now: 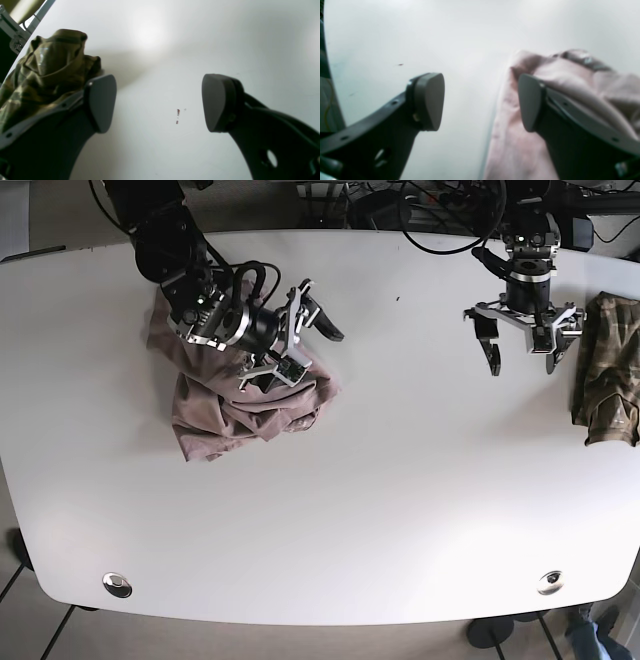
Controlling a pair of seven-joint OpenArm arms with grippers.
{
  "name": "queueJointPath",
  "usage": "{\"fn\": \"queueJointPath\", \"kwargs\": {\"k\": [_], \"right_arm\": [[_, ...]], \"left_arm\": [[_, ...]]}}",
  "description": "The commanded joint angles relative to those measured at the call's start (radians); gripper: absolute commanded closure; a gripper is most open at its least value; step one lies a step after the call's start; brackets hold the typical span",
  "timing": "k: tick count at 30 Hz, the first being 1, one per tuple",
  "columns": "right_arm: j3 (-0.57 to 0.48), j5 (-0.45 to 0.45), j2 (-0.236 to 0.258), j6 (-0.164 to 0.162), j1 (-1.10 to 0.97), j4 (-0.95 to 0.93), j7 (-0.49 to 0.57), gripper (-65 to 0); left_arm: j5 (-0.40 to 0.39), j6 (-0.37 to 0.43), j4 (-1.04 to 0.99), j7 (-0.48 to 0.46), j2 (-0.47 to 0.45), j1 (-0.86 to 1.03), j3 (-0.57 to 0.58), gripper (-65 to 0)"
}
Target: Fold the T-shirt properly
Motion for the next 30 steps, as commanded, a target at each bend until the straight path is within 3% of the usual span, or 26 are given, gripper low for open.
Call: {"fn": "queueJointPath", "kwargs": {"k": [1, 6, 9, 10, 13, 15, 16, 17, 20, 24, 27, 30], "right_arm": [[-0.016, 0.013, 0.0, 0.003, 0.06, -0.041, 0.025, -42.2], [-0.025, -0.013, -0.032, 0.003, 0.148, -0.176, 0.03, -42.2], [-0.077, -0.166, -0.062, 0.003, 0.163, -0.234, 0.087, -42.2], [-0.081, -0.254, -0.085, 0.005, 0.163, -0.275, 0.116, -42.2], [-0.08, -0.353, -0.134, 0.008, 0.16, -0.352, 0.163, -41.5], [-0.08, -0.355, -0.143, 0.006, 0.16, -0.397, 0.202, -30.4], [-0.08, -0.355, -0.144, 0.005, 0.162, -0.418, 0.211, -20.5], [-0.08, -0.355, -0.146, 0.005, 0.162, -0.426, 0.213, -14.4], [-0.078, -0.347, -0.148, 0.003, 0.162, -0.426, 0.214, -2.1], [-0.002, -0.275, -0.148, 0.003, 0.114, -0.284, 0.196, -1.9], [0.07, -0.277, -0.169, 0.003, 0.096, -0.122, 0.102, -1.9], [0.143, -0.277, -0.187, 0.003, 0.139, 0.03, -0.008, -1.9]], "left_arm": [[-0.028, 0.002, 0.015, -0.025, -0.015, 0.015, -0.014, -50.0], [-0.029, 0.002, -0.01, -0.025, -0.015, 0.016, -0.017, -50.0], [-0.029, 0.002, -0.012, -0.025, -0.011, 0.016, -0.011, -50.0], [-0.029, 0.002, -0.012, -0.025, -0.011, 0.016, -0.009, -50.0], [-0.029, 0.002, -0.012, -0.025, -0.012, 0.013, -0.009, -50.0], [-0.029, 0.002, -0.012, -0.025, -0.012, 0.013, -0.009, -50.0], [-0.029, 0.002, -0.012, -0.025, -0.012, 0.013, -0.009, -50.0], [-0.029, 0.002, -0.012, -0.025, -0.012, 0.013, -0.009, -50.0], [-0.029, 0.002, -0.012, -0.025, -0.014, 0.013, -0.011, -50.0], [-0.031, 0.002, -0.012, -0.025, -0.014, 0.013, -0.009, -50.0], [-0.034, -0.004, -0.005, -0.025, -0.014, 0.013, -0.003, -50.0], [-0.034, -0.102, -0.001, -0.026, -0.011, 0.013, 0.032, -50.0]]}}
